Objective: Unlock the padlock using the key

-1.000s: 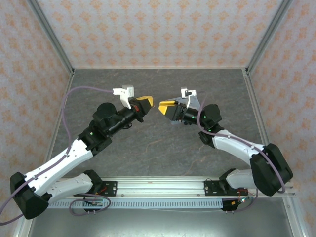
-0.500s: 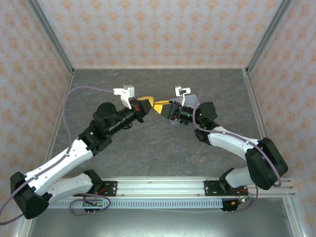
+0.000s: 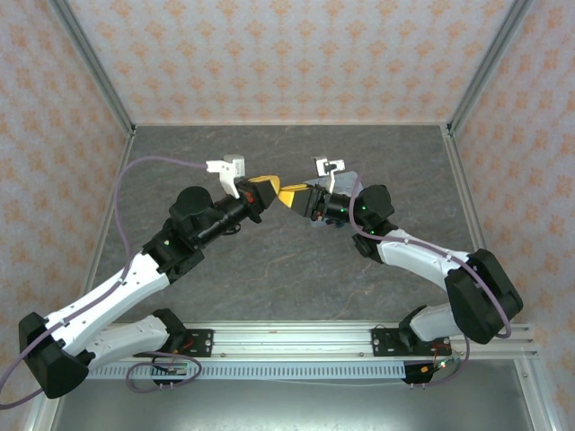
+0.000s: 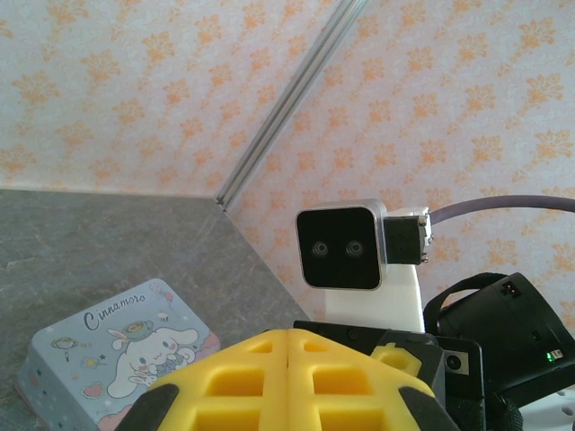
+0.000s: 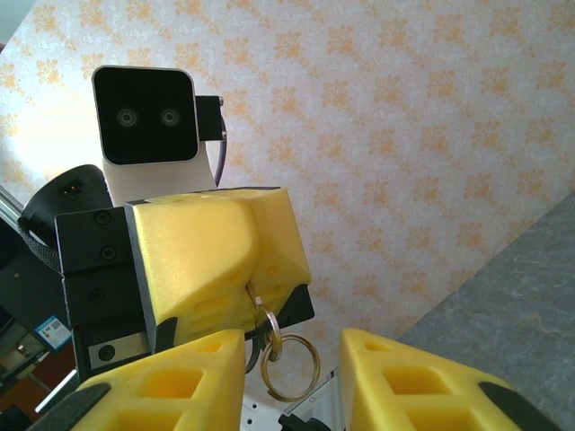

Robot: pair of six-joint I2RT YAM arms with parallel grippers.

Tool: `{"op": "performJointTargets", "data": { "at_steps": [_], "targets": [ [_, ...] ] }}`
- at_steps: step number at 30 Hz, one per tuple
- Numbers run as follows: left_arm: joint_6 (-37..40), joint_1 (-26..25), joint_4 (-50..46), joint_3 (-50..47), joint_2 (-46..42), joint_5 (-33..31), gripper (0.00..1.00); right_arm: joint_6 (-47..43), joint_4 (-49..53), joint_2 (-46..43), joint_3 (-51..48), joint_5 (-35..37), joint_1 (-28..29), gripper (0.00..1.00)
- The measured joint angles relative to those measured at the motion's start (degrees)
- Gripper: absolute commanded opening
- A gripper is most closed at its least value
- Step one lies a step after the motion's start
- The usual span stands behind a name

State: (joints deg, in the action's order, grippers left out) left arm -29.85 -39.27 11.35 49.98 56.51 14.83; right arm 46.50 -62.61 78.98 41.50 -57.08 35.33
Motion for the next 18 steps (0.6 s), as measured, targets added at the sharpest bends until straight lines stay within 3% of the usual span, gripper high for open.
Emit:
{"op": "performJointTargets", "data": {
  "at_steps": [16,18],
  "targets": [
    [0.37,0.00,-0.66,0.00,0.20,-0.22,0.00,-1.01,2.21,-0.37,0.52,-0.20,0.00,0.01],
    [0.44,0.00,-1.25,0.00,0.28,-0.33,0.08,-1.99,4.04,-1.03,0.52,-0.15,0.00,0.00]
  ]
}}
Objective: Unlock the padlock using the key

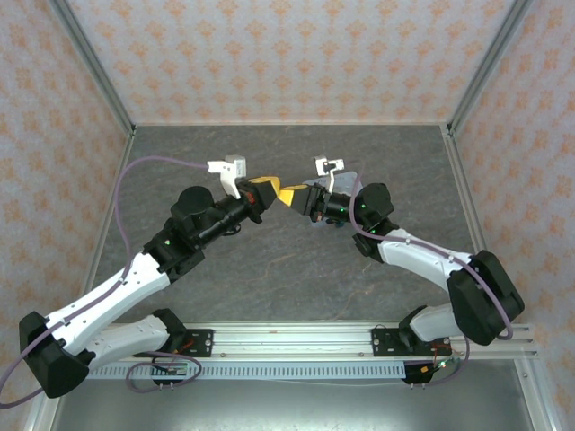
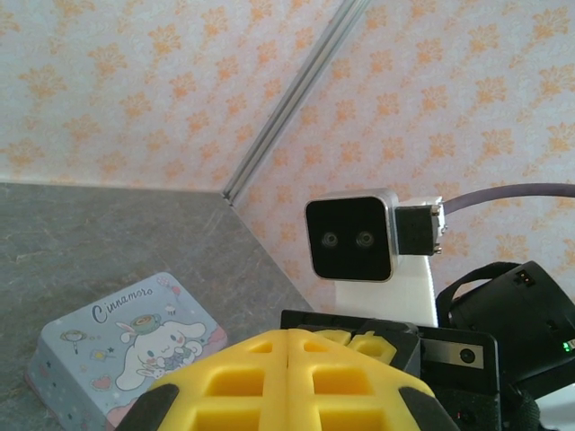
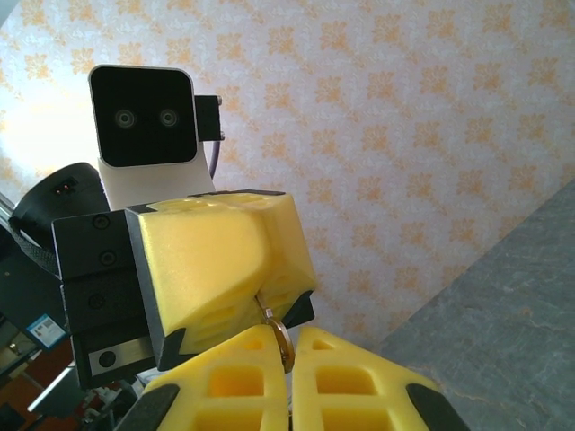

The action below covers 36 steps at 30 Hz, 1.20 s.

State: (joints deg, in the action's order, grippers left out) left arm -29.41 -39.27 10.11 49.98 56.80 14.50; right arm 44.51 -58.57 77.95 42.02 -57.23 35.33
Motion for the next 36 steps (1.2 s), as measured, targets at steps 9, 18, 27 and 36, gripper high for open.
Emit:
{"op": "performJointTargets", "data": {
  "at_steps": [9,18,27,36],
  "targets": [
    [0.09,-0.09,-7.02,1.60,0.26,-7.08,1.00,-12.48,23.30,-11.37,-1.03,5.77,0.07,0.00],
    [-8.00,2.38,-12.26,1.79,8.66,-13.70,1.00,-20.83,46.93,-23.56,-6.80,19.43,0.22,0.00],
    [-14.12,3.17,-10.75,1.90,20.35,-7.45,0.93,-21.00,57.20,-30.77,-9.20,25.62,-0.42,0.00],
    [-11.26,3.17,-3.96,-4.35,11.85,-2.67,0.85,-16.52,55.54,-28.00,-9.14,22.23,-6.67,0.00]
  ]
}}
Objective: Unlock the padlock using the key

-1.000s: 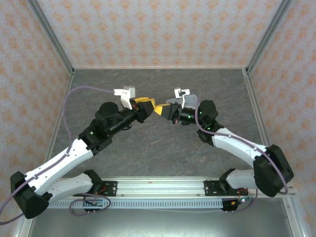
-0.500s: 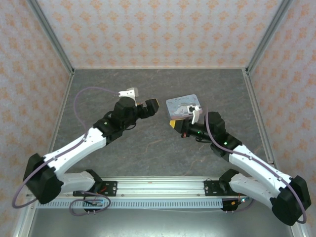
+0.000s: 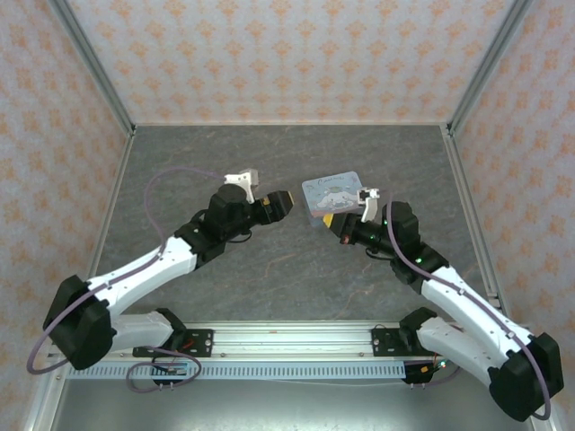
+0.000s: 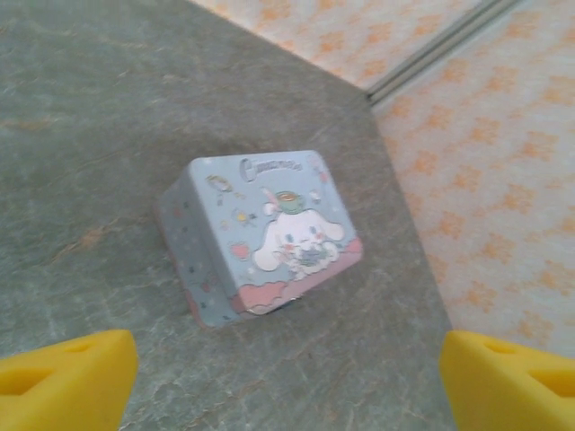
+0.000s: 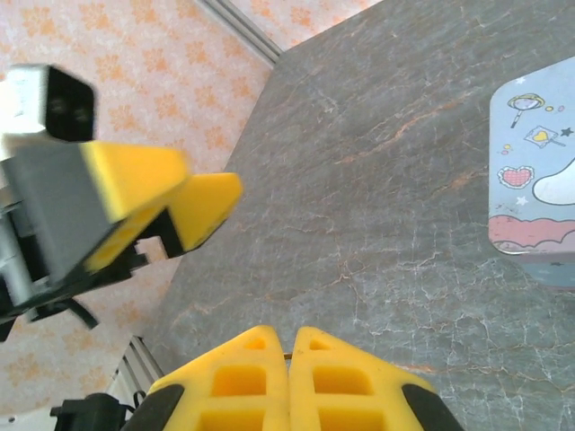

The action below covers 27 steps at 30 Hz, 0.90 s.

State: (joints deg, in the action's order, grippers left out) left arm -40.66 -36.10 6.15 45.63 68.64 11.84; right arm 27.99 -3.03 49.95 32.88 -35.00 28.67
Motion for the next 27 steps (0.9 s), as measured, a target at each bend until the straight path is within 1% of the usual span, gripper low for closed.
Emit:
{"op": "performJointTargets", "data": {
  "at_steps": [4,5,9,15,18,23,27],
  "targets": [
    [4.83,-0.72,1.31,-0.83,-3.93,3.13,0.84,2.10,-0.74,2.75,1.18,-2.51,-0.76,0.00],
    [6.58,-1.16,1.44,-1.03,-4.83,4.04,0.80,2.56,-0.92,3.61,1.95,-3.15,-0.76,0.00],
    [14.05,-3.52,2.10,-2.36,-6.91,6.25,0.80,4.35,-2.05,5.92,5.38,-5.90,-0.76,0.00],
    [22.47,-5.57,2.32,-4.66,-7.23,7.43,0.79,5.95,-3.48,7.69,8.83,-9.42,-0.76,0.00],
    [25.73,-6.45,3.08,-4.66,-6.10,7.58,0.76,6.43,-3.52,8.41,9.22,-10.71,-0.76,0.00],
    [29.66,-7.43,3.56,-3.23,-2.29,8.83,0.66,6.97,-3.54,9.14,9.25,-12.41,-0.76,0.00],
    [31.63,-7.69,3.69,-0.85,1.03,9.90,0.53,7.17,-3.54,9.57,9.38,-13.29,-0.74,0.00]
  ]
}}
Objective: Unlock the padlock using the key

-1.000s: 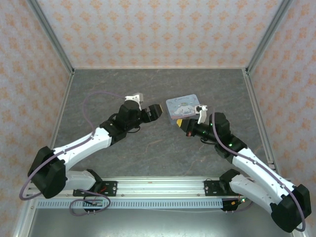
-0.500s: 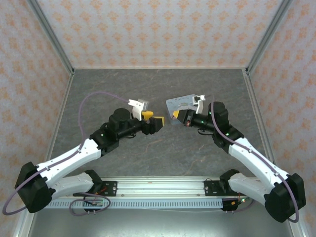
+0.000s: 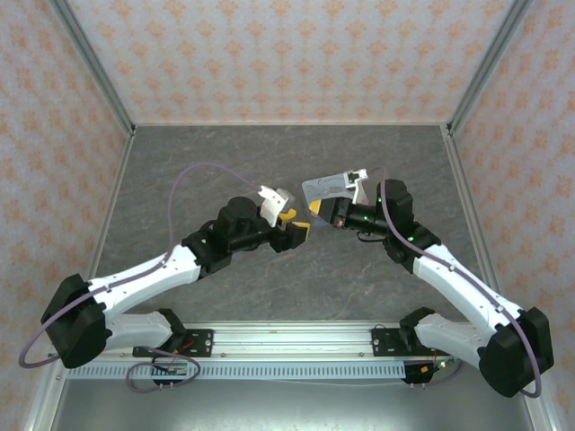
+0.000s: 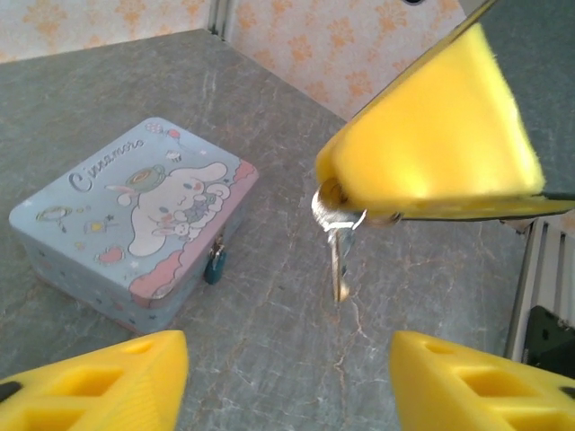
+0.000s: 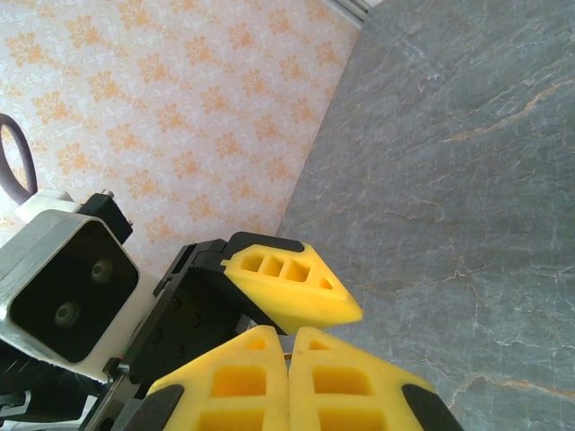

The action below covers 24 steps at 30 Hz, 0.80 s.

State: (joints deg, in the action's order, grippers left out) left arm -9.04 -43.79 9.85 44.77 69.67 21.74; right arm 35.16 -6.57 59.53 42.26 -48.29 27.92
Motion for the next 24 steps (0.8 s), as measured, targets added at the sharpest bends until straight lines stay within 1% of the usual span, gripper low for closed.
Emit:
{"op": "performJointTargets", "data": {
  "at_steps": [2,4,12,17,20,23,24],
  "targets": [
    [0.57,-0.11,0.00,1.03,1.16,0.46,0.50,0.00,-0.04,0.09,0.17,-0.35,0.00,0.00],
    [0.79,-0.11,0.02,1.90,1.92,0.74,0.45,0.00,-0.09,0.11,0.24,-0.74,0.00,0.00],
    [2.84,-0.11,-0.15,4.72,3.61,2.38,0.16,0.00,-0.33,0.22,0.52,-1.92,0.04,0.00],
    [4.70,-0.37,-0.50,5.03,3.65,2.29,0.02,-0.94,1.01,0.22,0.94,-1.90,0.04,0.00],
    [7.41,-0.57,-2.10,5.03,3.13,2.27,0.00,-3.06,4.24,0.22,1.81,-2.12,0.04,0.00],
    [10.93,-1.03,-4.96,5.64,2.25,1.99,0.00,-5.88,7.56,0.22,2.97,-3.39,0.04,0.03],
    [12.07,-1.11,-6.03,5.99,2.03,1.90,0.00,-7.02,8.46,0.22,3.34,-3.93,0.04,0.05]
  ]
}}
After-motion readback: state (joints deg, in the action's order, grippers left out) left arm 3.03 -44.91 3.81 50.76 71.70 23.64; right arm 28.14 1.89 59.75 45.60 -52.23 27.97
